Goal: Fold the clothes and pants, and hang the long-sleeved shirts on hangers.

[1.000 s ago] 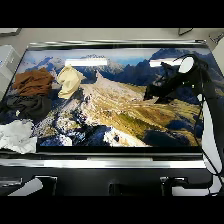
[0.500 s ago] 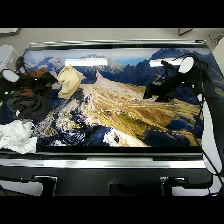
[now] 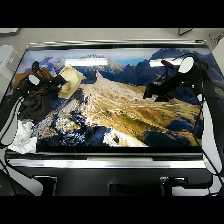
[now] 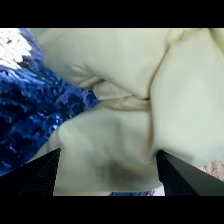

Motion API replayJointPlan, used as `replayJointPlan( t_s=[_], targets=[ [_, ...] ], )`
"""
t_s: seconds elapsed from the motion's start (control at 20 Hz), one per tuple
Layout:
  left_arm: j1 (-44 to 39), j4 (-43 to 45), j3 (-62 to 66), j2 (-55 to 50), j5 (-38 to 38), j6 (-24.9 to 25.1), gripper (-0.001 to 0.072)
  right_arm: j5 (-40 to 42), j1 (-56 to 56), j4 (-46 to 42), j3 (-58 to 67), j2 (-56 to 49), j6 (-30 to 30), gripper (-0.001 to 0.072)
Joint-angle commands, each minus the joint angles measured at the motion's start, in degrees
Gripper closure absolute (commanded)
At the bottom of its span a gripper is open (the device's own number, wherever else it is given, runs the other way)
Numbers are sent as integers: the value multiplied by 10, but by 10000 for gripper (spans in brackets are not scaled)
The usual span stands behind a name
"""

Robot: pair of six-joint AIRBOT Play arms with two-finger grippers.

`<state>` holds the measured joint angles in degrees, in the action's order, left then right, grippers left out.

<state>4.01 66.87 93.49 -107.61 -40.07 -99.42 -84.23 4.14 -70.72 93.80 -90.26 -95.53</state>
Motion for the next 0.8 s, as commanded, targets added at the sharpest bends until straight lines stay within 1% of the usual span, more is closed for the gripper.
replayJointPlan(
  t_s=[0.0,0.25,0.3,0.45,0.5,0.55,0.6,0.65,0.7,0.75],
  targets=[
    [-7,19,2,-23,24,5,-5,19,1,0,0,-1,-1,42],
    [-28,17,2,-42,34,6,-5,19,1,0,0,-1,-5,42],
    [-31,17,2,-42,36,14,-4,17,1,0,0,-1,-10,42],
    [-33,17,2,-42,20,21,1,17,1,14,0,0,-14,42],
    [-33,17,2,-43,6,19,37,16,1,21,0,0,-13,42],
    [-32,17,2,-43,-12,11,248,15,1,29,0,0,-13,42],
    [-31,17,2,-43,-33,12,402,11,1,38,0,0,-13,42],
    [-29,17,2,-42,-57,12,437,8,1,45,0,0,-13,42],
    [-25,10,2,-41,-89,13,603,4,1,48,0,0,-12,42],
    [-17,-9,2,-38,-115,23,688,1,1,47,0,0,-10,42]
  ],
)
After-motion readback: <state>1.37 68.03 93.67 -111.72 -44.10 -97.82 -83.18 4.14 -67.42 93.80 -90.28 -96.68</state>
